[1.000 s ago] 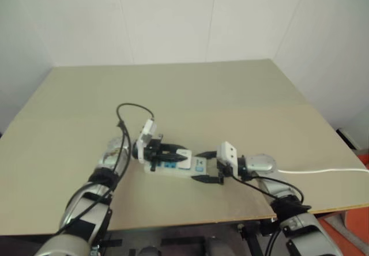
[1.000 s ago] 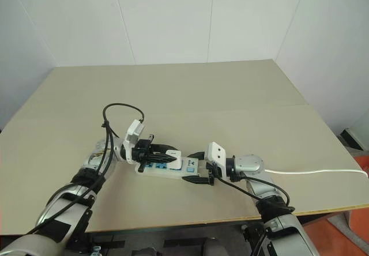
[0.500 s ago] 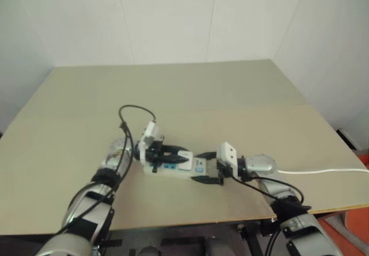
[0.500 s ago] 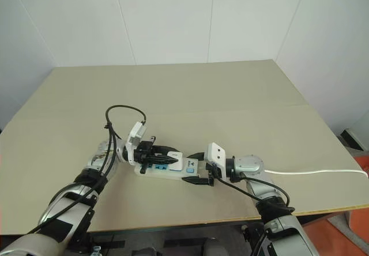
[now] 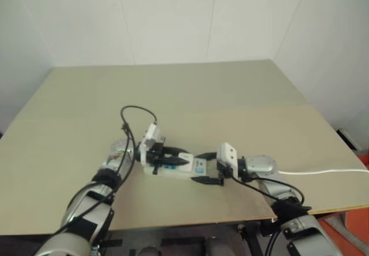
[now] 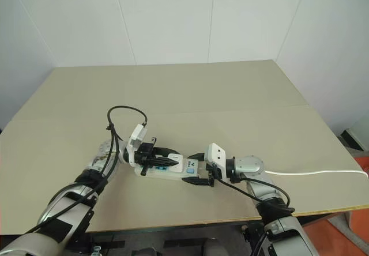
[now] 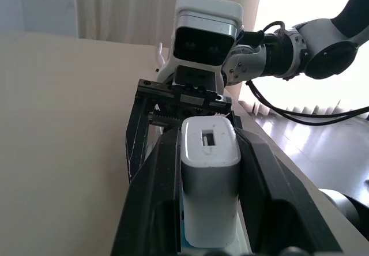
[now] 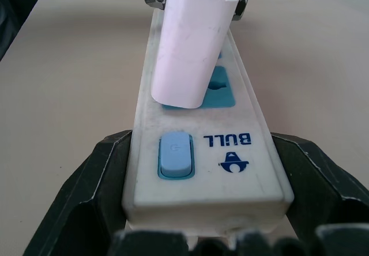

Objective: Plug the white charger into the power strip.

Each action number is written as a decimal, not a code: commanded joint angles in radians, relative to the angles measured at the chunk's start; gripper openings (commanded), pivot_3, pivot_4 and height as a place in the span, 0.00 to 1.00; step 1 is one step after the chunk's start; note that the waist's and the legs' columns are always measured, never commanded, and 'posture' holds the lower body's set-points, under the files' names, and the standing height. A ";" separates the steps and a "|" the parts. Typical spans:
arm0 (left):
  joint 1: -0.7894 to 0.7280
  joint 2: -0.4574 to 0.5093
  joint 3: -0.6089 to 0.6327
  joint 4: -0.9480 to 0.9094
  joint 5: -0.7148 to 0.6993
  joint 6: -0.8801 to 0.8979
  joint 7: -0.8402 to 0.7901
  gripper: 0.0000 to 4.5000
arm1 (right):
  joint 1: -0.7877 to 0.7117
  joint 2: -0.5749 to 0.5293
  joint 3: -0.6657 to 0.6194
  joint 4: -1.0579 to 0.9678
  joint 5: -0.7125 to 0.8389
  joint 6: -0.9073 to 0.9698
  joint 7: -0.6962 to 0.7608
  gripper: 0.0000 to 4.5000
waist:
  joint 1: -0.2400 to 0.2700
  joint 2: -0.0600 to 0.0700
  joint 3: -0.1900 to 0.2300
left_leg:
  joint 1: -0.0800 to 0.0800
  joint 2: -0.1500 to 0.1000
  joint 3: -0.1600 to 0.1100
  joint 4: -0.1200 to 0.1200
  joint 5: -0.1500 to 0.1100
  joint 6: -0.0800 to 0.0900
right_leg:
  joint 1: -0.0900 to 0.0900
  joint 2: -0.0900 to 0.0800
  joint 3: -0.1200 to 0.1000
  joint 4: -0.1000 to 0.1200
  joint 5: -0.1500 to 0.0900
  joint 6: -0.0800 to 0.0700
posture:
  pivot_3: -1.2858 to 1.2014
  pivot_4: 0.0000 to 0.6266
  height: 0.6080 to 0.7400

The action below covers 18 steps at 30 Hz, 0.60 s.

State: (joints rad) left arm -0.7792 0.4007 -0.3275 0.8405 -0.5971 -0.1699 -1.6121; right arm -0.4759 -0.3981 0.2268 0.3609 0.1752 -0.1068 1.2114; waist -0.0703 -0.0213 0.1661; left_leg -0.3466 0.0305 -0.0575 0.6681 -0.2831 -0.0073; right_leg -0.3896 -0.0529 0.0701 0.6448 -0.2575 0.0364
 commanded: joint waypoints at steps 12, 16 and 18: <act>0.071 -0.018 0.015 0.071 0.049 -0.120 -0.002 0.22 | 0.033 0.011 0.058 0.002 -0.034 0.007 0.019 0.76 | 0.001 0.000 -0.003 | 0.001 0.000 0.000 0.000 0.000 0.000 | 0.001 0.000 0.000 0.000 0.000 0.000 | 0.52 0.24 1.00; 0.076 -0.012 -0.002 0.076 0.065 -0.139 -0.002 0.22 | 0.033 0.012 0.058 0.001 -0.032 0.006 0.018 0.76 | 0.001 0.000 -0.004 | 0.002 0.000 0.000 0.000 0.000 0.000 | 0.002 0.000 0.000 0.000 0.000 0.000 | 0.52 0.24 1.00; 0.076 -0.006 -0.017 0.076 0.069 -0.146 -0.002 0.22 | 0.033 0.012 0.057 0.001 -0.032 0.005 0.018 0.76 | 0.001 0.000 -0.004 | 0.002 0.000 0.000 0.000 0.000 0.000 | 0.002 0.000 0.000 0.000 0.000 0.000 | 0.52 0.24 1.00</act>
State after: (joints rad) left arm -0.7333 0.3774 -0.3038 0.8700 -0.5909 -0.3104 -1.6121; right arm -0.4707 -0.3953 0.2268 0.3619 0.1747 -0.1059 1.2032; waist -0.0694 -0.0214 0.1617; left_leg -0.3446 0.0304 -0.0574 0.6678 -0.2833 -0.0070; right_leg -0.3879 -0.0529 0.0702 0.6448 -0.2577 0.0363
